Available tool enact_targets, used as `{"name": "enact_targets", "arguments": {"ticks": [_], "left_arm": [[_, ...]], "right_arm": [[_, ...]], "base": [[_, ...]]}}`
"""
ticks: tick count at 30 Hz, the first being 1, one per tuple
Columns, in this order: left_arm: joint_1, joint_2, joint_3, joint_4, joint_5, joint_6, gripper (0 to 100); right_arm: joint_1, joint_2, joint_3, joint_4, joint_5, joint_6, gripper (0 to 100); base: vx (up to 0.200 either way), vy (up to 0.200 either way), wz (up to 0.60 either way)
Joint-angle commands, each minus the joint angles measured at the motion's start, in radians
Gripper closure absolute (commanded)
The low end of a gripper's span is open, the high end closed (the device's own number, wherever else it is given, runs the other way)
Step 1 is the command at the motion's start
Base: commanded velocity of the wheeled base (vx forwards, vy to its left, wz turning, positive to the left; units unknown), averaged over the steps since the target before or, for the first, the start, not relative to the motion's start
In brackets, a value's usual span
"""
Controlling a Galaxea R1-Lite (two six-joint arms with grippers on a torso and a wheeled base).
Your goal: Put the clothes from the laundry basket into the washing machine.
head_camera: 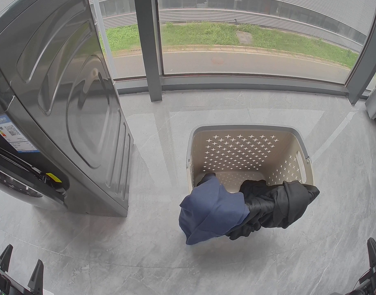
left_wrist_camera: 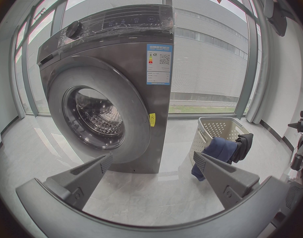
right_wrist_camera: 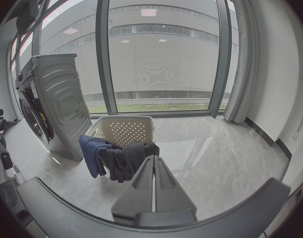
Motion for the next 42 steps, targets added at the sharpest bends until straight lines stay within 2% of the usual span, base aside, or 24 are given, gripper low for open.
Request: {"name": "enact_targets", "arguments": {"ticks": [1,4,28,35,42], "left_arm": [[0.000,-0.012,0.016,0.000,0.000,0.001,0],[0.000,-0.012,0.016,0.000,-0.001,0.001,0],[-0.001,-0.011,0.016,0.000,-0.001,0.001,0],[0.000,-0.012,0.018,0.001,-0.001,0.001,0],[0.000,-0.012,0.016,0.001,-0.001,0.001,0]], "right_arm": [[-0.001,-0.012,0.016,0.000,0.000,0.000,100],[-0.001,-0.012,0.016,0.000,0.000,0.000,100],[-0.001,-0.012,0.016,0.000,0.000,0.000,100],[-0.001,-0.012,0.016,0.000,0.000,0.000,100],[-0.001,-0.012,0.016,0.000,0.000,0.000,100]], "base": [[0.000,0.000,0.00],[0.000,0.000,0.00],[0.000,0.200,0.00],[0.000,0.000,0.00],[-0.200,0.000,0.00]]}}
